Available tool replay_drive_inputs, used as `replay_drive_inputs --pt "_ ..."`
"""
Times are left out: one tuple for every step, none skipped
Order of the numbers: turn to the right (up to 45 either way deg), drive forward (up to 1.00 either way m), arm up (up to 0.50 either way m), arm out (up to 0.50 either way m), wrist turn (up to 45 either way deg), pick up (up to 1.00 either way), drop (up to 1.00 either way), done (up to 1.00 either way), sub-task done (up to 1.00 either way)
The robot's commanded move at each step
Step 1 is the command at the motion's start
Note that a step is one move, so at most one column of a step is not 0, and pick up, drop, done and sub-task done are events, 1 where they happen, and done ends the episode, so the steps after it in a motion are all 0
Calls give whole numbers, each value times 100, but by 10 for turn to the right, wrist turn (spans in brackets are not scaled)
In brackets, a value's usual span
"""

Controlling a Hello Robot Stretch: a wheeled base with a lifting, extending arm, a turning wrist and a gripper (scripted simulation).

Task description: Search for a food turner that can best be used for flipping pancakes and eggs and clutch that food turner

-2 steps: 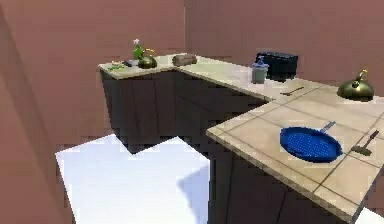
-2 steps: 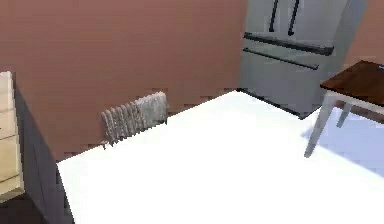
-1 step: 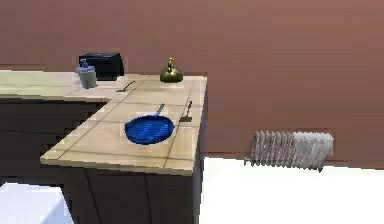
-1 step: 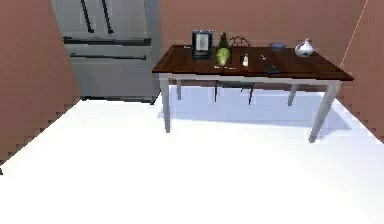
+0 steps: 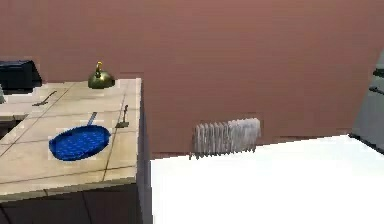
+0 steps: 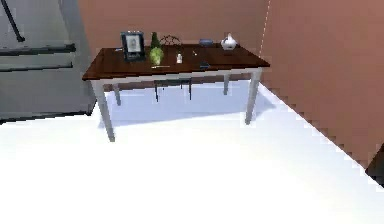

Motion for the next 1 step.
replay_drive_inputs --pt "0 45 0 0 0 0 0 0 0"
